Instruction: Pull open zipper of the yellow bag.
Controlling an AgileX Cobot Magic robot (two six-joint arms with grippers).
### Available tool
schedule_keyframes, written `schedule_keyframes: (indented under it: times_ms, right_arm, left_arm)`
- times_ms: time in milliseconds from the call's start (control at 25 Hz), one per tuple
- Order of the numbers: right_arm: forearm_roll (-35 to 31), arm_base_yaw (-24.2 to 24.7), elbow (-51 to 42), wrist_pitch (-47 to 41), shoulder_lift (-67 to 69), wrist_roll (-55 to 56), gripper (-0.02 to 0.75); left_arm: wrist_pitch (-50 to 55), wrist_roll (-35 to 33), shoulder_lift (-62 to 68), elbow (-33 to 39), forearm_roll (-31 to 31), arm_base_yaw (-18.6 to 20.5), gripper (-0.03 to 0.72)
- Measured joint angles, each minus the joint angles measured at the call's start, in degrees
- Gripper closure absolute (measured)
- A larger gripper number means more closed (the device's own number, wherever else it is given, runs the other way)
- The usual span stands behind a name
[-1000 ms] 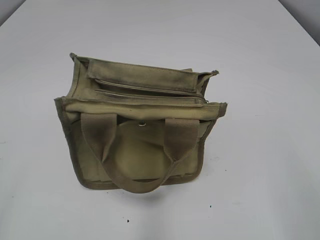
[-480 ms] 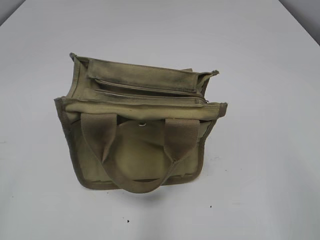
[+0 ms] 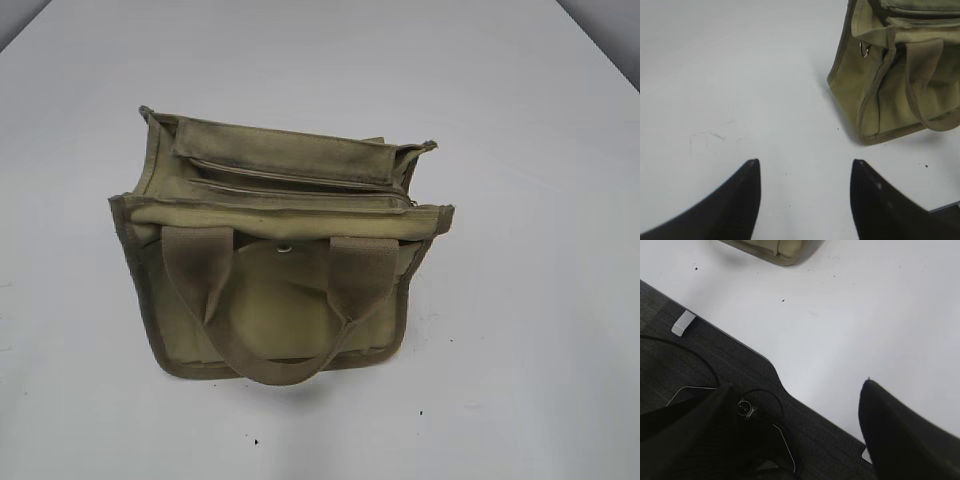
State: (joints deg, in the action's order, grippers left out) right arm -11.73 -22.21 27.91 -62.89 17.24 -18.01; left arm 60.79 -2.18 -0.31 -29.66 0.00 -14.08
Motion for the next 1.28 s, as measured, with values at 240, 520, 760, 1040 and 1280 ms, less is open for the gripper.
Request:
schedule_keyframes:
  times_ms: [240,520,760,1040,1280]
  right_arm:
    - [-1.5,9.3,0.0,0.0,-3.5,0.0,0.155]
    - [-2.1,17.8,0.0,0.0,-14.7,0.0,0.155]
    - [-2.4,21.0,0.0,0.0,-17.6,0.0,0.155]
    - [-2.5,21.1,-0.1,0.0,-17.6,0.0,0.155]
    - [-2.5,21.1,-0.1,0.0,-17.6,0.0,0.155]
  left_arm:
    - [0.0,0.0,0.0,0.0,0.0,3.6,0.251]
    - [0.0,0.0,0.0,0.0,0.0,12.1,0.252]
    - [0.0,0.0,0.0,0.0,0.0,12.2,0.252]
    - [0.0,0.0,0.0,0.0,0.0,12.2,0.252]
    - [0.0,0.0,0.0,0.0,0.0,12.2,0.252]
